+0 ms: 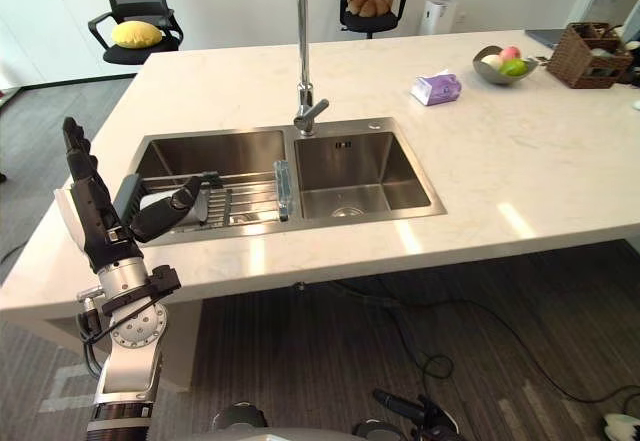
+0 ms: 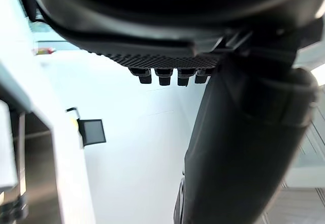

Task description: Walk over to the sink, pick up the cup, carry it to the dishwasher, place the cup inside the dishwasher, then close the dishwasher door

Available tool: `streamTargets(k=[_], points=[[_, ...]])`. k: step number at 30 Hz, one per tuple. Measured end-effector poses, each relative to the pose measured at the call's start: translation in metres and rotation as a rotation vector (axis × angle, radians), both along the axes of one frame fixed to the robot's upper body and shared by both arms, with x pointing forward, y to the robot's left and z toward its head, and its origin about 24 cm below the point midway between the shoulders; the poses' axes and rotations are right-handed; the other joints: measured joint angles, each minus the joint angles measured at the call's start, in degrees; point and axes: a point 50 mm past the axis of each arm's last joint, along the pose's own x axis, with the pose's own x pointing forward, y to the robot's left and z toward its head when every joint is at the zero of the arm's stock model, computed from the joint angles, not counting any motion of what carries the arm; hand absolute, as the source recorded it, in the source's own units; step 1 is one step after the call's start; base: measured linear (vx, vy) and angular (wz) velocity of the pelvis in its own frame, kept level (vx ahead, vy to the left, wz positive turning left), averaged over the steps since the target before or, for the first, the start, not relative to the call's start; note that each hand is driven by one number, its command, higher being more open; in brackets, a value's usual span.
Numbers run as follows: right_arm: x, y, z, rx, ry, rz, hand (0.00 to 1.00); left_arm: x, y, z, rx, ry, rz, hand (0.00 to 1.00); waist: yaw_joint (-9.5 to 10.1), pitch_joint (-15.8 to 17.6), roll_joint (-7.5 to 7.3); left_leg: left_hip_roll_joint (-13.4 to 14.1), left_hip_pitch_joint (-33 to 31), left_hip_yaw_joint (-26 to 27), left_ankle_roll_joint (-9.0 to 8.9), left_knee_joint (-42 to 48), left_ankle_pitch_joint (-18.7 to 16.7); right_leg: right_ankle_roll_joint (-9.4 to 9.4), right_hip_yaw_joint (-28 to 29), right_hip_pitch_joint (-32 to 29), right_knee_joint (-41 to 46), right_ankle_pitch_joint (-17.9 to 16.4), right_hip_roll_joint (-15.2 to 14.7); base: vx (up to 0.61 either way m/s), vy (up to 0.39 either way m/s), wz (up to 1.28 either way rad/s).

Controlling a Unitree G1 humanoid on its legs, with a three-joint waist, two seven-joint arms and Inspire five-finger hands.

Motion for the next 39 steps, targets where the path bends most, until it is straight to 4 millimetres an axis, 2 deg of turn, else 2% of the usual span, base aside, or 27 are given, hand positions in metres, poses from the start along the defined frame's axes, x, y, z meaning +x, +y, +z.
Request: streamTargets(k=[1,2,3,5,7,9,10,12,13,14,15,16,17,18,19,20,21,22,23,24,27,31,34,39], points=[[-0.004,-0.002,0.0,-0.007,0.015,-0.002,1.0,0.002,0.0,0.006,0.049,-0.017,0.02,1.0,0.23,-0.9,0.38,-2.2,1.9,0.3,-0.18,-5.6,6.6,1.43,0.5,0.6,-0.4,-0.2,-1.0,0.35,0.15,0.08],[-0.005,0.0,-0.001,-0.003,0.017,-0.001,1.0,0.004,0.0,0.008,0.069,-0.017,0.027,1.0,-0.19,-1.4,-0.28,-3.6,2.6,0.0,0.05,-7.6,7.5,1.61,0.2,0.5,-0.6,-0.2,-2.1,0.4,0.178,0.14],[-0.007,0.004,-0.002,0.009,0.019,-0.017,1.0,0.009,0.001,0.014,0.11,-0.023,0.035,1.0,-0.5,-1.7,-1.19,-5.4,3.3,-0.1,0.38,-9.9,7.9,2.22,-0.3,0.6,-1.0,-0.6,-3.4,0.21,0.105,0.22],[-0.005,0.008,-0.003,0.013,0.018,-0.025,1.0,0.01,0.009,0.013,0.155,-0.002,0.073,1.0,-0.8,-1.8,-2.08,-6.8,4.5,0.1,0.39,-11.0,7.9,2.49,-0.3,1.5,-1.6,-0.6,-4.5,0.23,0.079,0.04],[-0.004,0.009,-0.003,0.005,0.022,-0.025,1.0,0.013,0.017,0.006,0.173,0.054,0.101,1.0,-0.79,-1.8,-2.18,-7.8,8.6,0.0,0.34,-13.8,7.9,2.8,-0.6,4.5,-2.2,-0.7,-4.9,0.18,-0.007,-0.02],[-0.004,0.01,-0.003,0.006,0.024,-0.023,1.0,0.015,0.018,0.006,0.174,0.057,0.103,1.0,-0.77,-2.1,-2.51,-8.4,10.0,-0.2,0.1,-15.2,8.0,3.6,-0.7,5.4,-2.2,-1.1,-5.3,0.1,-0.037,0.07],[-0.004,0.011,-0.004,0.008,0.023,-0.022,1.0,0.018,0.016,0.011,0.164,0.039,0.091,1.0,0.08,-2.5,-2.76,-9.4,10.5,-0.5,0.0,-16.4,8.0,4.67,-1.4,5.0,-0.7,-3.1,-6.2,0.05,-0.046,0.09],[-0.006,0.011,-0.004,0.008,0.029,-0.025,1.0,0.022,0.012,0.014,0.159,0.03,0.066,1.0,0.31,-2.6,-2.85,-10.8,10.8,-1.3,-0.01,-17.5,8.0,5.26,-2.0,2.9,5.0,-6.4,-8.3,0.03,0.0,0.22],[-0.011,0.008,-0.004,0.003,0.046,-0.026,1.0,0.024,0.007,0.013,0.167,0.041,0.037,1.0,0.49,-2.3,-3.23,-11.7,12.1,-1.7,-0.11,-18.6,7.7,4.85,-2.3,0.8,12.2,-8.6,-10.4,0.02,0.064,0.26],[-0.014,0.007,-0.004,0.002,0.057,-0.025,1.0,0.024,0.005,0.012,0.171,0.051,0.021,1.0,0.61,-2.3,-3.2,-12.2,12.9,-2.0,-0.17,-19.3,7.6,3.82,-2.4,-0.6,16.8,-9.3,-11.6,-0.01,0.083,0.28],[-0.019,0.007,-0.004,0.002,0.068,-0.029,1.0,0.025,0.004,0.013,0.184,0.059,0.0,1.0,0.66,-2.3,-3.82,-13.1,14.4,-2.8,0.12,-20.3,7.4,2.07,-3.2,-3.2,25.8,-9.9,-14.3,-0.02,0.109,0.28],[-0.019,0.009,-0.004,0.007,0.059,-0.03,1.0,0.025,0.005,0.013,0.198,0.066,-0.009,1.0,0.51,-2.9,-4.92,-14.0,15.1,-3.6,1.35,-20.3,6.6,0.22,-2.0,-5.3,31.5,-9.3,-15.8,-0.01,0.096,0.33],[-0.018,0.01,-0.004,0.003,0.056,-0.012,1.0,0.025,0.004,0.013,0.203,0.07,-0.016,1.0,0.41,-3.2,-5.12,-14.0,15.2,-4.2,1.6,-20.2,6.4,-0.92,-0.7,-6.3,33.3,-8.8,-15.9,0.05,0.083,0.47],[-0.017,0.012,-0.004,0.0,0.054,0.011,1.0,0.026,0.002,0.013,0.213,0.073,-0.032,1.0,0.01,-4.0,-4.48,-13.5,14.9,-5.8,1.84,-20.2,6.3,-1.27,2.0,-7.4,33.9,-9.7,-14.4,0.1,0.015,0.63],[-0.015,0.015,-0.005,-0.003,0.056,0.046,1.0,0.026,0.001,0.014,0.227,0.074,-0.049,1.0,0.03,-4.5,-4.64,-12.4,13.9,-7.1,1.69,-20.1,6.4,0.69,4.2,-7.5,28.1,-12.5,-11.4,0.1,0.003,0.66],[-0.014,0.016,-0.005,-0.007,0.057,0.074,1.0,0.027,0.002,0.015,0.239,0.075,-0.054,1.0,0.17,-4.5,-4.81,-11.9,13.4,-7.7,1.48,-20.1,6.5,0.93,5.1,-7.6,24.2,-12.8,-9.8,0.09,-0.022,0.55],[-0.009,0.019,-0.005,-0.021,0.06,0.151,1.0,0.027,0.007,0.017,0.281,0.091,-0.06,1.0,0.25,-4.6,-5.74,-11.4,12.7,-8.6,0.72,-20.1,7.1,1.79,5.8,-7.7,16.0,-11.5,-7.7,0.11,-0.052,0.4],[-0.003,0.026,-0.004,-0.036,0.051,0.246,1.0,0.028,0.014,0.021,0.343,0.116,-0.068,1.0,0.27,-4.6,-7.7,-12.0,12.1,-9.2,0.67,-19.8,7.6,1.58,7.1,-8.0,10.3,-5.1,-6.7,0.12,-0.08,0.42],[0.0,0.028,-0.004,-0.041,0.043,0.28,1.0,0.029,0.016,0.022,0.365,0.13,-0.073,1.0,0.04,-4.6,-8.48,-12.4,12.1,-9.7,0.59,-19.8,7.6,4.01,7.4,-8.0,10.4,-3.7,-6.8,0.16,-0.125,0.27],[0.007,0.029,-0.002,-0.062,0.031,0.344,1.0,0.03,0.016,0.021,0.382,0.156,-0.091,1.0,0.39,-4.8,-8.62,-11.8,12.1,-9.9,0.4,-19.8,7.7,3.84,7.4,-7.5,9.4,-3.7,-6.3,0.19,-0.137,0.15],[0.029,0.03,0.003,-0.087,-0.021,0.457,1.0,0.032,0.013,0.019,0.414,0.185,-0.127,1.0,0.53,-4.1,-7.36,-10.5,12.0,-10.1,-0.29,-19.9,7.3,2.85,6.6,-5.0,5.0,-1.9,-4.3,0.14,-0.081,0.01],[0.05,0.035,0.011,-0.079,-0.094,0.584,1.0,0.035,0.01,0.022,0.523,0.233,-0.192,1.0,0.49,-4.1,-6.98,-10.0,12.4,-10.0,-0.47,-20.2,7.2,2.46,6.3,-2.9,0.8,-0.1,-3.3,0.04,-0.028,-0.01],[0.054,0.036,0.013,-0.068,-0.096,0.616,1.0,0.035,0.01,0.024,0.623,0.26,-0.223,1.0,0.64,-4.1,-6.83,-10.1,12.5,-9.8,-0.47,-20.4,7.2,2.59,6.3,-2.2,-1.3,1.2,-3.3,-0.02,0.01,-0.04],[0.044,0.039,0.009,-0.037,-0.054,0.635,1.0,0.033,0.008,0.026,0.824,0.299,-0.282,1.0,0.8,-4.2,-6.39,-10.8,13.4,-9.4,-0.01,-21.5,7.8,3.11,6.7,-1.3,-2.8,2.5,-3.6,-0.07,0.017,-0.04]])
